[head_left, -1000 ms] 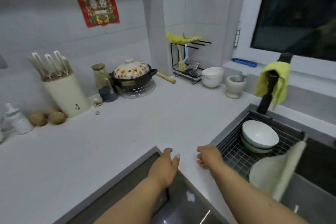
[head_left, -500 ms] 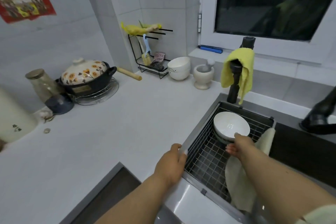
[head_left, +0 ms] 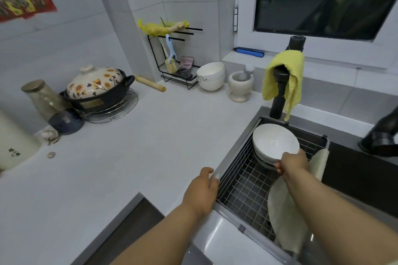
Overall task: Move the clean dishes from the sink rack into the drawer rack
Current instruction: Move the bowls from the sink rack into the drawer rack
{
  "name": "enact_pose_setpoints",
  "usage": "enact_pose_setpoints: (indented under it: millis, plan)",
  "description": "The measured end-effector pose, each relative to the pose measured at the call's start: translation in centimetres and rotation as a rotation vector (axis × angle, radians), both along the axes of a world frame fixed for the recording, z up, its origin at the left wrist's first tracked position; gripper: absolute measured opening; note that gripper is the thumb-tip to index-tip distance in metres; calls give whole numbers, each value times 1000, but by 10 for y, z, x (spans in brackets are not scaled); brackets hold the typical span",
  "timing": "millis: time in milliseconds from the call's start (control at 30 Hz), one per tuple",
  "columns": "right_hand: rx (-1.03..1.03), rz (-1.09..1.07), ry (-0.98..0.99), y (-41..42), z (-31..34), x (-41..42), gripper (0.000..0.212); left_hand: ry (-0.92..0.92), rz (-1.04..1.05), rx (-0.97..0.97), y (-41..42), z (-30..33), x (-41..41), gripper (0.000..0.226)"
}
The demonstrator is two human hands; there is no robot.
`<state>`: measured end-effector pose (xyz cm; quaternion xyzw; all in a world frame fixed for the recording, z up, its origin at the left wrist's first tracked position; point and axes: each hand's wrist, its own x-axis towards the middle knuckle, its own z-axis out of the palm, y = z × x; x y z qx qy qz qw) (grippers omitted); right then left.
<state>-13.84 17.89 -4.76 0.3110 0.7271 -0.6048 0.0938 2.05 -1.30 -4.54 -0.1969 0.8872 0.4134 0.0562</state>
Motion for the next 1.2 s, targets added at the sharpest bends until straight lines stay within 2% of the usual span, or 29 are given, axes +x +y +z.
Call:
enact_pose_setpoints:
  millis: [100,233,467,667,833,967,1100,1200]
  plan:
    - [-22,5,115,-5,9,25,51,26,36,37,-1,5,-2,43]
    - [-82,40,167,-17,13,58,57,96,133,132,-2,18,-3,37]
    - [-174,200,232,-45,30,99,51,153,334,451,-7,43,5,34]
    - [-177,377,266,-66,45,129,52,139,433,634,-20,53,19,46]
    - [-143,563,309,-87,55,154,53,135,511,932,-35,65,44,40]
    - [-213,656,335,-105,65,172,49,171,647,996,-52,66,70,36]
    - [-299,711,323,-126,69,192,24,288,747,1096,-68,69,107,26]
    - [-353,808,260,-143,70,216,28,364,821,1123,-81,72,141,29]
